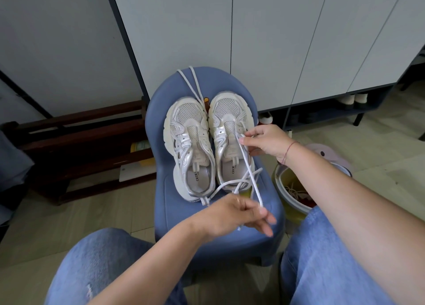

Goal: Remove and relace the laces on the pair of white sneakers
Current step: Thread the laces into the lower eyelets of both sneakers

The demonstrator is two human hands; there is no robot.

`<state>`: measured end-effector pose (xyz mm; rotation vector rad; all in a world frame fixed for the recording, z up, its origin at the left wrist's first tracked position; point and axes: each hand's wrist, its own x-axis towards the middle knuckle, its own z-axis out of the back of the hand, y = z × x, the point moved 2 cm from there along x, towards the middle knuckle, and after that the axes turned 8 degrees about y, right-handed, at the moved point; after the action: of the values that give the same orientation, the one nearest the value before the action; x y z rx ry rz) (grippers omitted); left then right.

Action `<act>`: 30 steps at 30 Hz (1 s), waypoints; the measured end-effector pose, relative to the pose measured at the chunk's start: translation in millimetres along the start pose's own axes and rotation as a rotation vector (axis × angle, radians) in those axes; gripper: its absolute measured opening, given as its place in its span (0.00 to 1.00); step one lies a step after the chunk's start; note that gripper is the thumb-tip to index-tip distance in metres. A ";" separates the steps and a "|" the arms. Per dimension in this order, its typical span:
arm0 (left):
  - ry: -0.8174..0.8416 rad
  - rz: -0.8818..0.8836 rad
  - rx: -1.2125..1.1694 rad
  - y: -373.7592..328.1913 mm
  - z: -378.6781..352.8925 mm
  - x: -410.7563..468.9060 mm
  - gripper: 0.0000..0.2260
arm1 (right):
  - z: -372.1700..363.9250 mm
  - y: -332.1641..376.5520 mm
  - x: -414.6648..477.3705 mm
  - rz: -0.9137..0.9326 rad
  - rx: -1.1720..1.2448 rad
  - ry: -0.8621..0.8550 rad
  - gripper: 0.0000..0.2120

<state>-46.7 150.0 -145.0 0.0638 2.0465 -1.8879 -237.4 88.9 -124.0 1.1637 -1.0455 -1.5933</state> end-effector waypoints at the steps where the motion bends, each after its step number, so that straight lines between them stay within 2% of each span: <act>1: 0.056 0.029 0.028 2.5 -1.9 -2.1 0.13 | -0.1 -0.1 0.2 0.000 0.001 -0.001 0.07; 7: 0.409 0.242 0.355 21.3 -9.7 -5.7 0.14 | -0.2 -1.0 1.2 -0.005 -0.006 -0.008 0.09; 9: 0.397 0.331 0.435 32.8 -9.6 -2.5 0.13 | -0.5 -1.0 1.2 -0.004 -0.010 -0.007 0.09; 13: 0.117 0.394 0.617 44.6 -3.6 8.4 0.14 | -1.5 -1.2 0.2 0.001 -0.012 -0.009 0.07; 15: -0.012 0.387 0.632 37.4 6.6 9.0 0.16 | -1.5 -0.8 -0.3 0.002 -0.008 -0.009 0.07; 17: -0.202 0.307 0.480 24.9 21.9 8.1 0.15 | -1.2 -0.5 -0.1 0.001 -0.015 -0.009 0.07; 20: -0.619 0.132 0.267 5.2 46.1 8.9 0.12 | -1.7 0.0 -0.3 0.006 -0.010 -0.012 0.06; 21: -0.713 0.095 0.217 0.9 52.5 11.2 0.10 | -1.7 -0.3 0.1 0.006 -0.007 -0.016 0.07; 23: -0.758 0.062 0.081 -4.1 59.9 19.7 0.08 | -1.6 -0.5 0.0 0.003 -0.007 -0.021 0.07; 25: -0.709 0.084 -0.035 -5.7 60.3 30.0 0.10 | -1.8 -0.8 -0.3 0.004 -0.005 -0.017 0.08; 28: -0.662 0.118 -0.086 -6.4 54.9 42.8 0.14 | -1.8 -0.8 -0.6 0.011 -0.009 -0.016 0.07; 30: -0.659 0.092 -0.152 -5.9 51.5 48.2 0.14 | -1.2 -1.5 -0.1 0.011 -0.011 -0.020 0.09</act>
<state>-81.8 89.4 -155.6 -0.4359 1.6768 -1.4306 -236.5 89.3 -125.6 1.1352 -1.0522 -1.6033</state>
